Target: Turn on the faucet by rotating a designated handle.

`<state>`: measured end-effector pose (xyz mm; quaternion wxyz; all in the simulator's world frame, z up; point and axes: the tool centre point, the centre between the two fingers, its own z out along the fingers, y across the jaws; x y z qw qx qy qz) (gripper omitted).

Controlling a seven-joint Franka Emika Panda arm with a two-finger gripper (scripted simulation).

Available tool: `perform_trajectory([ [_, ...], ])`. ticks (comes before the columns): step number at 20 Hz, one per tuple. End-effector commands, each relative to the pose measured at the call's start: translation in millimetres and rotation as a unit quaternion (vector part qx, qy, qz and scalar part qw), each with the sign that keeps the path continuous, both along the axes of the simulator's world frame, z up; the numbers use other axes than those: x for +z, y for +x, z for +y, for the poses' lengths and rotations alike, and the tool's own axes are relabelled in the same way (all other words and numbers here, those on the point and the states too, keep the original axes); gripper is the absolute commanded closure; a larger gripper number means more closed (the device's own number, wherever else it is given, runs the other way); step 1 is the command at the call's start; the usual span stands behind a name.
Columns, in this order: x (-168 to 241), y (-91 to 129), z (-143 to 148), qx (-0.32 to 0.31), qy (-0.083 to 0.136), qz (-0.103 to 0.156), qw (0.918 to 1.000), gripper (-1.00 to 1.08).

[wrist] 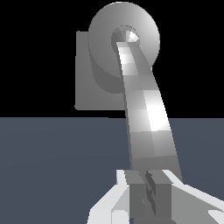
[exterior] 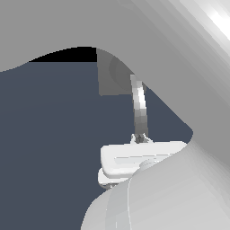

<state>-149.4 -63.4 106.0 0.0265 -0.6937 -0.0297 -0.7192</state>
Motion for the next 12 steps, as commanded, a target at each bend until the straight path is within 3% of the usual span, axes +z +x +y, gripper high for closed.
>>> perform_trajectory([
  [1, -25.3, 18.6, 38.5, 0.051, 0.021, 0.02, 0.9983, 1.08],
  [12, -24.3, 25.0, 2.9, 0.051, 0.021, 0.021, 0.9982, 1.08],
])
